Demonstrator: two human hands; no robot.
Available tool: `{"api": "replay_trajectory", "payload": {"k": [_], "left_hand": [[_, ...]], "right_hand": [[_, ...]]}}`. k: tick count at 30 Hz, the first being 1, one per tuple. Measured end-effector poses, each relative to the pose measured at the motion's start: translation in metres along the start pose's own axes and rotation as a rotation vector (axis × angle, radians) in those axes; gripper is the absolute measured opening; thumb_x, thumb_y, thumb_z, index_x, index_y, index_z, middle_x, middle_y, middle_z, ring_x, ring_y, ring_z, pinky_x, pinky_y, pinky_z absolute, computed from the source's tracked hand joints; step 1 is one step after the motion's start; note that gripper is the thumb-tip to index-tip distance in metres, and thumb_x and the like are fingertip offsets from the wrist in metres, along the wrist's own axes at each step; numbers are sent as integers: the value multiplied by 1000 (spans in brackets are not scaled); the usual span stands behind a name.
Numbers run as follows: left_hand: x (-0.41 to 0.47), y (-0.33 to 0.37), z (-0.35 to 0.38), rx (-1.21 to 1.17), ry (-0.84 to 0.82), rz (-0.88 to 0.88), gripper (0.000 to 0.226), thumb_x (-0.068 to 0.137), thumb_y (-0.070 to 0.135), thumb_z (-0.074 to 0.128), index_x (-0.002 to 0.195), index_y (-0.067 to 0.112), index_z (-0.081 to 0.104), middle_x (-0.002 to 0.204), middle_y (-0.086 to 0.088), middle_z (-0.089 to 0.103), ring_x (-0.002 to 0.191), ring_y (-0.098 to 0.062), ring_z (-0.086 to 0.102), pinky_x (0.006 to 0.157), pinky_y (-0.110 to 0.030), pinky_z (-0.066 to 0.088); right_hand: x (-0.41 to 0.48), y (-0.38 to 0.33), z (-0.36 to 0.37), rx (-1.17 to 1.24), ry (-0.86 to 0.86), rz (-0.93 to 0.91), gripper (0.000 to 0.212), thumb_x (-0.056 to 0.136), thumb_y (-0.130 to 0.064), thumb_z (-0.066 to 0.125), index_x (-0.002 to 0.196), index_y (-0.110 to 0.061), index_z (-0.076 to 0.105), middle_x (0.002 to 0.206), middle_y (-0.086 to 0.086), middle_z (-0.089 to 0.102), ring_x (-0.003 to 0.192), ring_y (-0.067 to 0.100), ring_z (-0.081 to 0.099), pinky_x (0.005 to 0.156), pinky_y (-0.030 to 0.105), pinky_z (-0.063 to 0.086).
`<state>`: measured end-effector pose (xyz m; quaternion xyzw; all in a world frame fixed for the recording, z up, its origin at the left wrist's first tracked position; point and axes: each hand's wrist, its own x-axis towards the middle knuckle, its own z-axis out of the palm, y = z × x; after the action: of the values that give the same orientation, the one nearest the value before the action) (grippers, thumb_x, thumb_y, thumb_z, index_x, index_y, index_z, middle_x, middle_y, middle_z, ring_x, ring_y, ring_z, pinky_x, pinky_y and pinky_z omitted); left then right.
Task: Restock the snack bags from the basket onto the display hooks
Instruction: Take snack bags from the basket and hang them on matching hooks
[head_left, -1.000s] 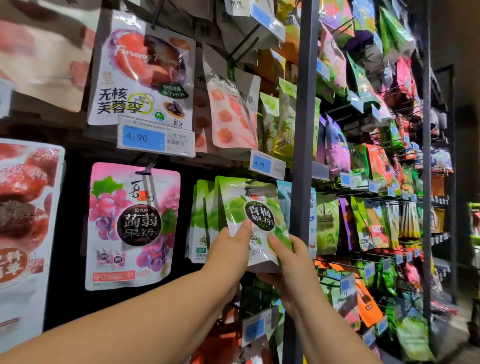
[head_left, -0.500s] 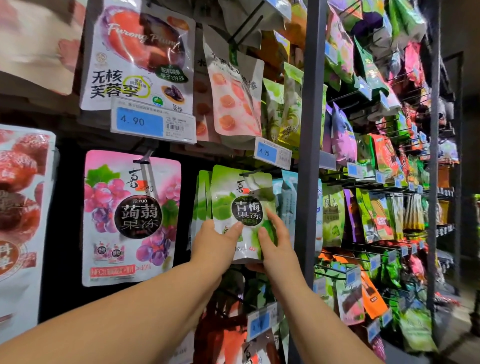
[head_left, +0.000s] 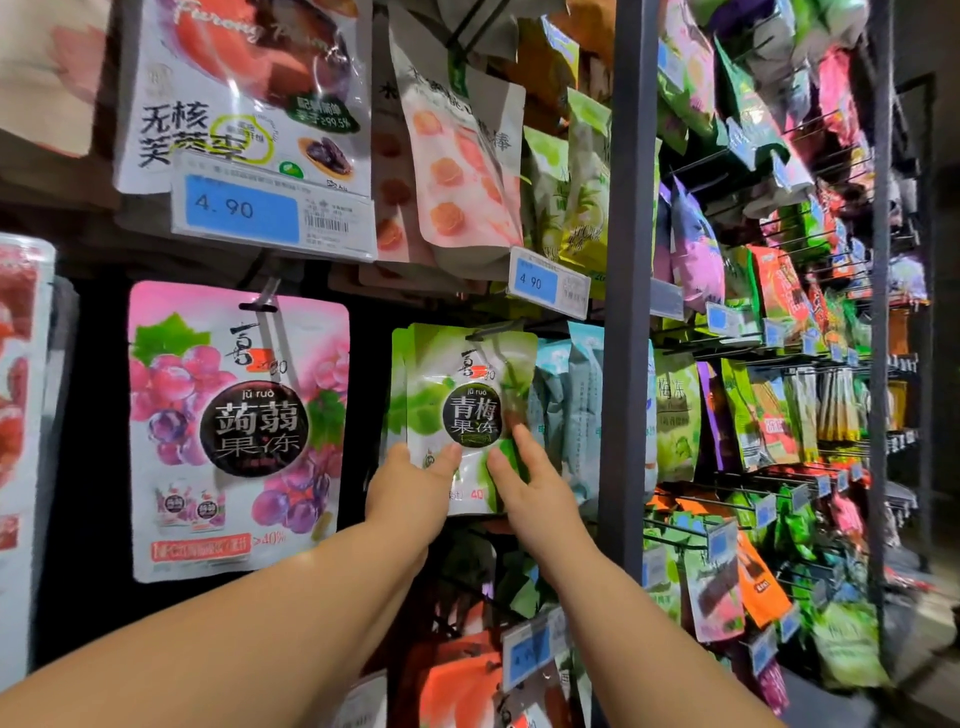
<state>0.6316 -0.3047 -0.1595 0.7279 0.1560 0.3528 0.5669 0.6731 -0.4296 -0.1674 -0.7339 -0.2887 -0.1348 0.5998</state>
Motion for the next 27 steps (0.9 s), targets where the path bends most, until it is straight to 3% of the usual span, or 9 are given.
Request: {"api": "replay_trajectory", "payload": {"k": [4, 11, 13, 16, 18, 20, 23, 25, 27], "left_hand": [[9, 0, -6, 53, 28, -24, 71, 87, 56, 62, 142, 14, 45, 136, -13, 57, 124, -35, 53, 104, -46, 44], [17, -6, -9, 122, 46, -87, 73, 93, 57, 52, 142, 5, 39, 141, -20, 48, 128, -39, 47, 105, -44, 41], [13, -6, -10, 135, 38, -98, 76, 94, 59, 49, 145, 5, 34, 145, -21, 45, 130, -39, 45, 106, -44, 39], [4, -8, -10, 126, 36, -122, 77, 94, 58, 49, 147, 4, 32, 147, -22, 43, 132, -39, 44, 107, -41, 38], [0, -11, -9, 59, 28, -111, 78, 90, 61, 55, 143, 5, 41, 140, -20, 50, 126, -39, 50, 107, -42, 40], [-5, -14, -10, -19, -5, -88, 86, 75, 69, 61, 135, 9, 51, 131, -16, 59, 117, -39, 57, 103, -47, 46], [-2, -27, -11, -60, -30, -84, 87, 50, 75, 57, 111, 14, 65, 112, -12, 69, 105, -38, 64, 96, -50, 52], [-16, -23, -17, -125, -68, -89, 57, 60, 61, 66, 93, 14, 67, 92, -8, 70, 89, -32, 67, 93, -45, 54], [-32, -15, -25, -178, -100, -114, 30, 82, 31, 72, 94, 3, 67, 60, -1, 64, 58, -17, 63, 80, -33, 53]], "right_hand": [[10, 2, 8, -51, -35, 18, 60, 99, -46, 53, 153, -35, 30, 150, -6, 45, 136, 16, 43, 111, 33, 37], [7, -1, 16, -92, -90, 10, 46, 102, -37, 51, 145, -28, 40, 126, 0, 58, 103, 11, 47, 92, 26, 42], [5, -2, 16, -113, -81, 14, 51, 102, -37, 51, 150, -31, 34, 133, 0, 57, 107, 14, 50, 98, 31, 45], [1, -2, 12, -144, -77, 36, 64, 101, -42, 51, 156, -37, 18, 155, -4, 39, 137, 21, 42, 114, 37, 36], [-5, -2, 7, -169, -83, 41, 66, 101, -41, 50, 157, -35, 15, 160, -5, 31, 145, 19, 33, 115, 31, 29], [-12, -3, 2, -175, -88, 59, 65, 101, -42, 50, 155, -42, 13, 156, -3, 38, 140, 23, 40, 113, 34, 34], [-25, -3, -5, -191, -73, 104, 63, 98, -47, 52, 146, -62, 13, 119, 1, 63, 106, 29, 63, 97, 53, 51], [-37, -2, -13, -190, -81, 110, 60, 98, -48, 52, 144, -64, 16, 87, -2, 55, 81, 25, 61, 85, 54, 53], [-54, -12, -21, -224, -83, 121, 57, 100, -46, 49, 149, -55, 22, 97, -1, 55, 79, 23, 64, 78, 48, 54]]}}
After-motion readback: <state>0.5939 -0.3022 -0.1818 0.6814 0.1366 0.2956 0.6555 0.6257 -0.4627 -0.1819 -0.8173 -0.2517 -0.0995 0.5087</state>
